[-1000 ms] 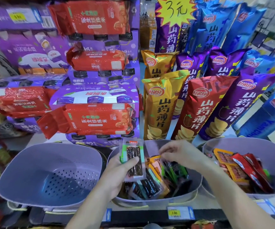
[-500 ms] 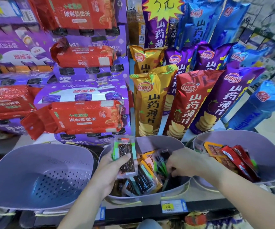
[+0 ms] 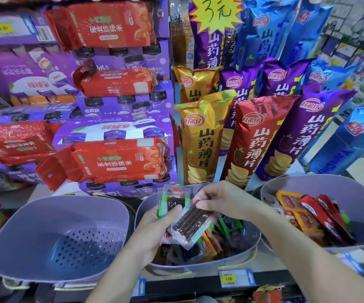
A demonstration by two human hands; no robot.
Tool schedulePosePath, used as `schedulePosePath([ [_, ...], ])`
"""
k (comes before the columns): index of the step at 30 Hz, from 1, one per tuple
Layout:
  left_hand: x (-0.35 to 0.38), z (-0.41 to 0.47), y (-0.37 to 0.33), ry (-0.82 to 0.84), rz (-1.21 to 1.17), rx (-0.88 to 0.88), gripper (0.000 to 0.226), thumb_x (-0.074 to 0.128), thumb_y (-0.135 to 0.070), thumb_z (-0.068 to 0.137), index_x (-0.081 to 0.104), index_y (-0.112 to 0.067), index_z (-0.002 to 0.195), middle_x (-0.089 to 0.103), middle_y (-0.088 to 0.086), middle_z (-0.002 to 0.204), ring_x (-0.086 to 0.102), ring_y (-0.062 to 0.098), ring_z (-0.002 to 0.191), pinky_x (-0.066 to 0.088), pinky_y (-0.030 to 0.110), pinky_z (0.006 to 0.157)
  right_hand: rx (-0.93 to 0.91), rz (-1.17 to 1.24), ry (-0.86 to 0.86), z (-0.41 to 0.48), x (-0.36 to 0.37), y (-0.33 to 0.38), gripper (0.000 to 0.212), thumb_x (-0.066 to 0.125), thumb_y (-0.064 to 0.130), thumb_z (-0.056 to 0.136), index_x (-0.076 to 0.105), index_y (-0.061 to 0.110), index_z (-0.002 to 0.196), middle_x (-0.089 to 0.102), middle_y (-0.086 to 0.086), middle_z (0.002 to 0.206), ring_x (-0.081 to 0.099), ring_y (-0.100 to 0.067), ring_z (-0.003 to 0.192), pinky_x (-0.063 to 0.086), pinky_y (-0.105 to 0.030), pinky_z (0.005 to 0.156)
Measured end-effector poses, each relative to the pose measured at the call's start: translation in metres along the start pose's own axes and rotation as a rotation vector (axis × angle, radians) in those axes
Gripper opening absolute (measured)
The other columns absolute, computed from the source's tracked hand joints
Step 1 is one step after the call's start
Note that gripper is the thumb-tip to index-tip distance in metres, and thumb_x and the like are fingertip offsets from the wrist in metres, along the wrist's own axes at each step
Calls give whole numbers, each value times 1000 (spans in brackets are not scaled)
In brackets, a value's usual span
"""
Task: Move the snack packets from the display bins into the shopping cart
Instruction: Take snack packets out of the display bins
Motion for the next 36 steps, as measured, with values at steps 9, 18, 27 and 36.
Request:
schedulePosePath([
  [9,-2,-3,-3,-7,13,39,26,77,-9,93,77,-13,118,80,15,113,78,27,96,61,28,71,102,-26,-255,1,-25,-23,10,78,28,91,68,26,95,76,6,83,76,-15,68,64,-39,73],
  [18,-4,-1,-4,-44,-4,35,25,76,-21,97,76,-16,121,81,9,112,78,24,103,60,23,72,431,-830,15,-2,1,-69,36,69,50,93,62,21,73,50,10,60,49,-5,54,31,-23,48],
  [27,-4,2,-3,-36,-7,30,24,76,-24,96,76,-17,119,81,10,110,79,24,101,58,34,85,399,-821,-131,-14,-3,-61,24,64,21,96,62,19,72,72,-6,87,61,-23,76,43,-31,66],
  [36,-8,3,-2,-45,-28,31,26,78,-37,92,80,-24,115,80,18,111,73,38,110,53,53,106,256,730,-188,-35,-2,-30,14,72,14,94,76,3,102,77,-16,111,75,-35,104,64,-43,79],
])
Point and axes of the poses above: each hand's wrist, its own z-axis towards the middle knuckle, its own x-axis out of the palm, y = z × x, the point moved 7 cm from there along z, towards the middle knuckle
